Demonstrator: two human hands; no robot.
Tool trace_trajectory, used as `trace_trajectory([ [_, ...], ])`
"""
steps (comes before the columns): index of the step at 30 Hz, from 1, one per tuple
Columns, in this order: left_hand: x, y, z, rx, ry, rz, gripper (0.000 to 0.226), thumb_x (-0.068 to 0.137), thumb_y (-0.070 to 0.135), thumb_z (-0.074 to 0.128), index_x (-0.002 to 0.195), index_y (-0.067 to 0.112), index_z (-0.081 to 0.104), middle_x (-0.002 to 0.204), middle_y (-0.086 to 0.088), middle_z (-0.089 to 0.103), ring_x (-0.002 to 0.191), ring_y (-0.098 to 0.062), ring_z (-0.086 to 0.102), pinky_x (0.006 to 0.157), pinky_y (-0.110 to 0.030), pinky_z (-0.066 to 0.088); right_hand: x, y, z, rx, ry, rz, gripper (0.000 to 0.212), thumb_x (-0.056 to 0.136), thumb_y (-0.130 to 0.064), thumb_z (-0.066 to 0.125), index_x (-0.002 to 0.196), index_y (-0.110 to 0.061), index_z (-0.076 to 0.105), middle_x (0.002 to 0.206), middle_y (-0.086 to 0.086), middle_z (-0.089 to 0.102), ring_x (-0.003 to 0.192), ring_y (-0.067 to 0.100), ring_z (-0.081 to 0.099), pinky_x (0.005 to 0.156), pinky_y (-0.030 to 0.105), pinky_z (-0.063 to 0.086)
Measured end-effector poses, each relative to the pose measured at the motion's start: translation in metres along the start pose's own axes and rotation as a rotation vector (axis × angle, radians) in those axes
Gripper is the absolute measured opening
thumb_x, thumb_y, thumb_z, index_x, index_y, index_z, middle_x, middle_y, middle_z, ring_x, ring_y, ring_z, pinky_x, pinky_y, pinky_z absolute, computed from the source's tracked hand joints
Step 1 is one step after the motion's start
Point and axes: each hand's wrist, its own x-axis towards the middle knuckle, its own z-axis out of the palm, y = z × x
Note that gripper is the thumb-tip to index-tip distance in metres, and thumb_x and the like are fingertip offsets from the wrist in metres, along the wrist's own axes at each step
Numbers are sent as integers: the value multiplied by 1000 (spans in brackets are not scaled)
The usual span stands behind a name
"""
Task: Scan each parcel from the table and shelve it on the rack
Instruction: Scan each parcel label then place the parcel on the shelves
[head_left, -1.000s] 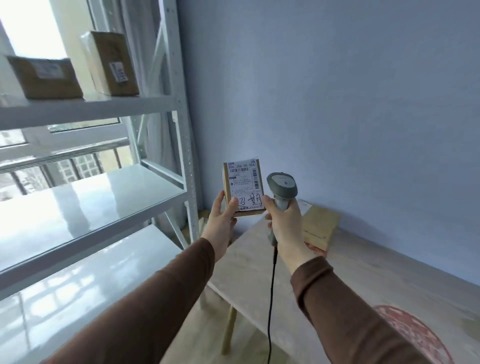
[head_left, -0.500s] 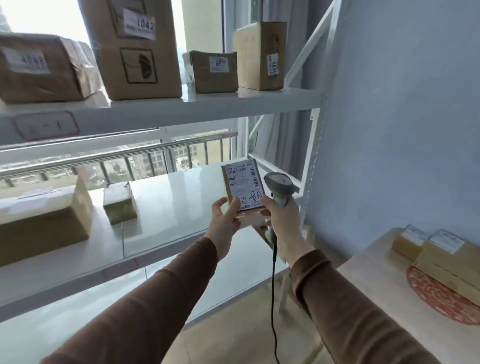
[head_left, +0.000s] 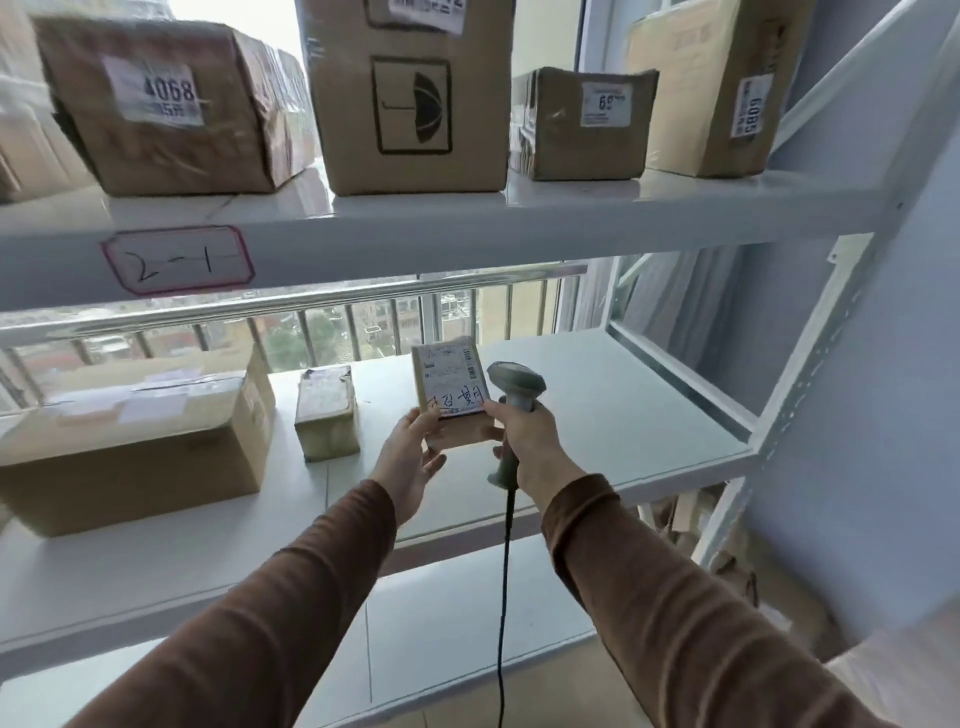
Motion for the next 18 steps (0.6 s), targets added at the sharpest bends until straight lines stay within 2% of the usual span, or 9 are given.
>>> trace_trajectory([
  [3, 31, 1, -15, 70, 64, -18, 18, 107, 34, 52, 121, 27, 61, 102, 7, 64, 85, -13, 50, 77, -28, 40, 41, 11, 23, 16, -70, 84, 16, 93, -20, 73, 101, -18, 59, 86, 2, 68, 81, 23, 65, 62, 30, 44],
  [5, 52, 0, -25, 113, 112, -30, 18, 109, 34, 48, 119, 26, 61, 101, 9, 63, 83, -10, 49, 78, -28, 37, 64, 17, 35, -6, -103, 134, 16, 94, -17, 72, 103, -16, 60, 83, 3, 67, 75, 20, 66, 63, 30, 44],
  [8, 78, -2, -36, 151, 165, -42, 18, 110, 31, 46, 113, 24, 62, 105, 14, 66, 97, -4, 54, 93, -31, 34, 93, 23, 49, -2, -121, 215, 12, 95, -12, 70, 100, -14, 59, 80, 3, 66, 64, 15, 63, 63, 29, 43],
  [10, 95, -5, -44, 160, 169, -57, 20, 111, 30, 46, 110, 22, 64, 110, 9, 69, 107, -9, 56, 100, -31, 37, 110, 28, 58, -3, -121, 252, 12, 95, -12, 70, 98, -14, 59, 81, 3, 65, 61, 13, 61, 61, 27, 43],
  [13, 116, -6, -54, 165, 160, -71, 24, 111, 29, 46, 122, 17, 64, 121, 0, 70, 122, -18, 58, 119, -35, 33, 128, 34, 70, -4, -118, 277, 11, 95, -12, 70, 99, -14, 60, 83, 2, 66, 61, 12, 61, 58, 26, 42],
  [15, 129, -7, -60, 183, 169, -76, 24, 111, 28, 45, 118, 17, 66, 115, 3, 71, 122, -18, 58, 116, -34, 35, 139, 37, 77, -6, -119, 281, 16, 95, -12, 70, 109, -11, 63, 84, 3, 66, 61, 12, 61, 57, 26, 42],
  [18, 140, -7, -65, 201, 189, -89, 24, 111, 28, 46, 107, 17, 66, 111, 7, 70, 117, -15, 56, 103, -29, 36, 148, 41, 87, -21, -109, 293, 26, 94, -13, 71, 119, -8, 63, 89, 3, 66, 61, 12, 62, 57, 27, 43],
])
